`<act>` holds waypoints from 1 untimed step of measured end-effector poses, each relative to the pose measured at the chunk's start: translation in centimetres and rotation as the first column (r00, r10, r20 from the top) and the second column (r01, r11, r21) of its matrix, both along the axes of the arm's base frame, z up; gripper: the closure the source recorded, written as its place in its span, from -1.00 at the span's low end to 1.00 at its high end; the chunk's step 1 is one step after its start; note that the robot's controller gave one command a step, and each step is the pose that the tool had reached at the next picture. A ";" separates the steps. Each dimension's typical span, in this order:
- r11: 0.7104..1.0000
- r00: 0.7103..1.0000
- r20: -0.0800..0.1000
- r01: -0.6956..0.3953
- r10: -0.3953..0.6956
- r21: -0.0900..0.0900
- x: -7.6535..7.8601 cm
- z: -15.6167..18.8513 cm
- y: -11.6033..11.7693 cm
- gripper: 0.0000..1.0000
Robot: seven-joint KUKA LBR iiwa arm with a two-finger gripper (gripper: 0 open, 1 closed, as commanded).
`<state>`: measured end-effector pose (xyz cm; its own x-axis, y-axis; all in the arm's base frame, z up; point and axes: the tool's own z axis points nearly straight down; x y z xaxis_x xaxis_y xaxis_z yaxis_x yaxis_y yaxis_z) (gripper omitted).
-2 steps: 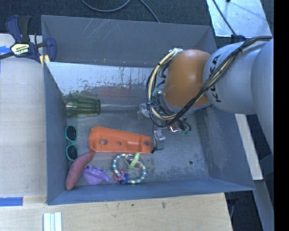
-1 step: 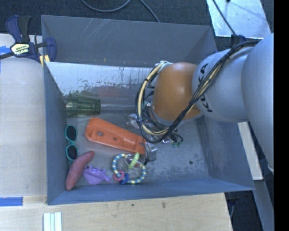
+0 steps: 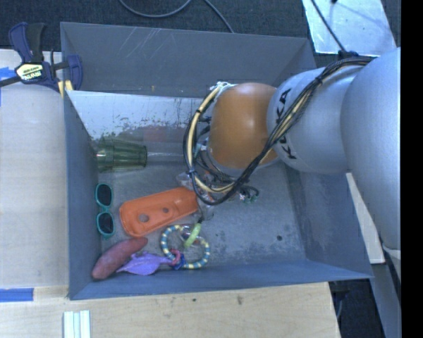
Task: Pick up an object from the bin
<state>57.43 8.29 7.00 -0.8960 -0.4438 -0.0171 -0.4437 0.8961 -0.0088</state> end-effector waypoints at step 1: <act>1.000 1.000 0.000 0.000 0.000 0.000 0.0 0.0 0.0 1.00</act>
Offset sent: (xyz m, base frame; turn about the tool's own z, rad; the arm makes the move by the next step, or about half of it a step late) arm -0.0036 -0.0005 0.1094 0.0494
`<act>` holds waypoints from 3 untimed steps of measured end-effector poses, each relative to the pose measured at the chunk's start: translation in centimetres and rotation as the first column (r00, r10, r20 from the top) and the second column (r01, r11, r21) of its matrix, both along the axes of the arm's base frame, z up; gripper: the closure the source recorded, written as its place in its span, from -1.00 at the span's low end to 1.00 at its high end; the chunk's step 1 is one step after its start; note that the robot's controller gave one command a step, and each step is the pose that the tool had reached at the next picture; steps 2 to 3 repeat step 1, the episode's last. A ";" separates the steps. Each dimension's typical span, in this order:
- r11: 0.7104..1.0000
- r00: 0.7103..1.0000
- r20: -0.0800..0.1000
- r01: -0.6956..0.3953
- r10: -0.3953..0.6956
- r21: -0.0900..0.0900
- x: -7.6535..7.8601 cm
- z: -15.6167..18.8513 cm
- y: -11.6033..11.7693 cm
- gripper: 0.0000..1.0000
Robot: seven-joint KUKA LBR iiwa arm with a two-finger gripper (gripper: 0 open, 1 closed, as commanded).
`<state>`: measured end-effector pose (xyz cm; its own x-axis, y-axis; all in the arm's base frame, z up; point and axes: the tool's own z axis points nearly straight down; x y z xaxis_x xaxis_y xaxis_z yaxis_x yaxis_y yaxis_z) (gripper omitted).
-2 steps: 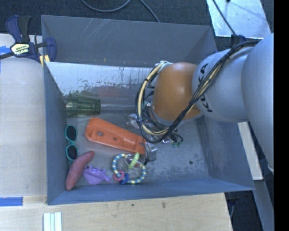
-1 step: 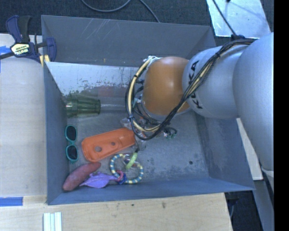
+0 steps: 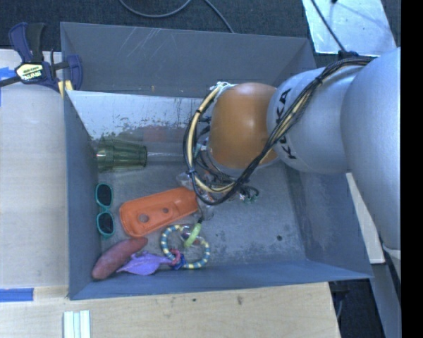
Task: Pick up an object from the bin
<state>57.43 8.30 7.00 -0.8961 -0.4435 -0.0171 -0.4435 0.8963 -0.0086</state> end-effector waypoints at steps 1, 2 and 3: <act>1.000 1.000 -0.007 0.020 -0.020 -0.001 -0.4 4.3 -0.1 1.00; 1.000 1.000 -0.007 0.020 -0.020 -0.001 -0.4 4.3 -0.1 1.00; 1.000 1.000 -0.007 0.020 -0.020 -0.001 -0.4 4.3 -0.1 1.00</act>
Offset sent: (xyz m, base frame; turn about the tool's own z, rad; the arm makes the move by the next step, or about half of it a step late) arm 0.0012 0.0007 0.1283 0.0846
